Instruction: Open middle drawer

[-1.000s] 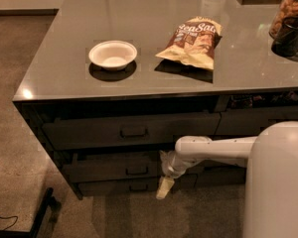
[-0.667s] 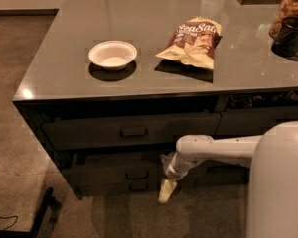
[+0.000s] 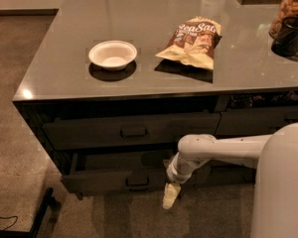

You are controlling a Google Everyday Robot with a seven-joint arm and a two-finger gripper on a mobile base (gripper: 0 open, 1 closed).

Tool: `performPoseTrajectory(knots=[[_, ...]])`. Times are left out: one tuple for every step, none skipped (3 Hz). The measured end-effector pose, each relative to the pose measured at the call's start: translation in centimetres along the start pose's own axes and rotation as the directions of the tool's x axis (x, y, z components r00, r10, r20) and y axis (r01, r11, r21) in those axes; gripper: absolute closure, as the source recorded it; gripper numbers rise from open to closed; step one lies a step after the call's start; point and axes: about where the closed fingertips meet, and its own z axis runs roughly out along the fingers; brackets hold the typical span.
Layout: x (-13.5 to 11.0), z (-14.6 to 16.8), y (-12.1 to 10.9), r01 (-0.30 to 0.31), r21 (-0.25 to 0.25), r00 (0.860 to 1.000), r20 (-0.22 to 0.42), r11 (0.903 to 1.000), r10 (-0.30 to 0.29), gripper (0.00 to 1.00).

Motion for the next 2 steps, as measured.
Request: performPoseTrajectory(knots=[[0.4, -0.6, 1.5, -0.005, -0.043, 1.000, -0.014, 0.9990, 0.005, 0.00], [0.7, -0.9, 3.4, -0.017, -0.106, 1.000, -0.024, 0.9942, 0.015, 0.00]])
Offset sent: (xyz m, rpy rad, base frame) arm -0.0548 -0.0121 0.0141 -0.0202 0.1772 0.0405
